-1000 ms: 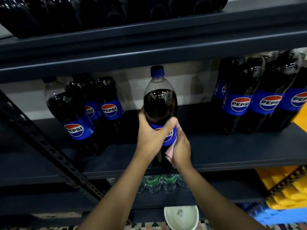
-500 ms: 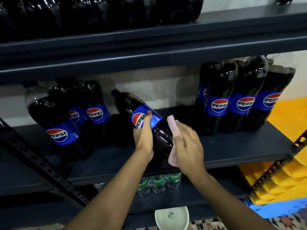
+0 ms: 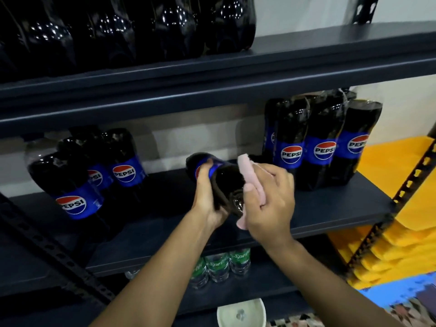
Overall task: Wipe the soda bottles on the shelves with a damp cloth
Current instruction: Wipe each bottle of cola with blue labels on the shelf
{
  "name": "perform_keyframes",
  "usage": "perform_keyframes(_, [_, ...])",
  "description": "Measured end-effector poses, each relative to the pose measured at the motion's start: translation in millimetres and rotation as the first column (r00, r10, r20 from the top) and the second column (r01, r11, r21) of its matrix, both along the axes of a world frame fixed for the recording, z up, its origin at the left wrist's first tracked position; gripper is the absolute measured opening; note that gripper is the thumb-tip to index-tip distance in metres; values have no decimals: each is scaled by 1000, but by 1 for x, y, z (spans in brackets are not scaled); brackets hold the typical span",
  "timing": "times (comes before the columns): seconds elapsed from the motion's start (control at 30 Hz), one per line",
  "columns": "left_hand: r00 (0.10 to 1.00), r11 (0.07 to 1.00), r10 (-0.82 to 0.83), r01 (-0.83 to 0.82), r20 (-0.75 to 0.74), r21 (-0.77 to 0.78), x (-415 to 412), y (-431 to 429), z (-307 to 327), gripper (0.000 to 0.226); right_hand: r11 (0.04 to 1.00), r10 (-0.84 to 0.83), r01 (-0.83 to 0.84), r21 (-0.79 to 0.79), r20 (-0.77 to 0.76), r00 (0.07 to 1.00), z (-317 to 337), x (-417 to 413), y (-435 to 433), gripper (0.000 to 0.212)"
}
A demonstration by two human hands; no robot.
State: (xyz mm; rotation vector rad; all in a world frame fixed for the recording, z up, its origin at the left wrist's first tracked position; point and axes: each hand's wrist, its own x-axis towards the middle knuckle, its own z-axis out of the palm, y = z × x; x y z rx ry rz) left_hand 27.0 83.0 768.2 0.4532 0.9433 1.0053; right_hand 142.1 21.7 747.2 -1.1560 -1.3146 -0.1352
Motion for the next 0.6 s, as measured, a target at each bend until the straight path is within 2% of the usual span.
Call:
perform_keyframes(0.1, [995,999,-21,23,-96,23,-5,-2,-4,76,984,38,-84,-157,-275,961,6,0,-1,33])
perform_keyframes(0.2, [978,997,17,-1,-210,76,-10,-4,-4,69,949,49,-213,-231,-562,826,7,-1,0,24])
perform_keyframes(0.27, [955,993,71,-41,-288,107,-15,-4,-5,66,895,30,-354,-273,-753,657,0,-2,4,23])
perform_keyframes(0.33, [909,983,160,-110,-384,150,-20,-2,-10,69,811,1,-543,-218,-928,373,-14,-2,12,19])
perform_keyframes(0.4, [828,971,227,-147,-513,191,-27,-1,-15,91,720,-34,-687,-96,-994,103,-31,-2,21,28])
perform_keyframes(0.47, [723,960,268,-149,-637,236,-34,1,-25,105,664,-39,-747,18,-997,-59,-45,-1,25,30])
perform_keyframes(0.5, [686,953,289,-141,-668,268,-38,1,-28,101,650,-34,-757,66,-993,-117,-51,1,26,30])
perform_keyframes(0.57, [634,941,321,-128,-704,315,-45,0,-31,87,656,-23,-746,115,-985,-172,-58,9,30,27])
perform_keyframes(0.6, [609,935,336,-121,-719,334,-49,-1,-31,81,674,-25,-734,87,-990,-140,-60,14,33,24])
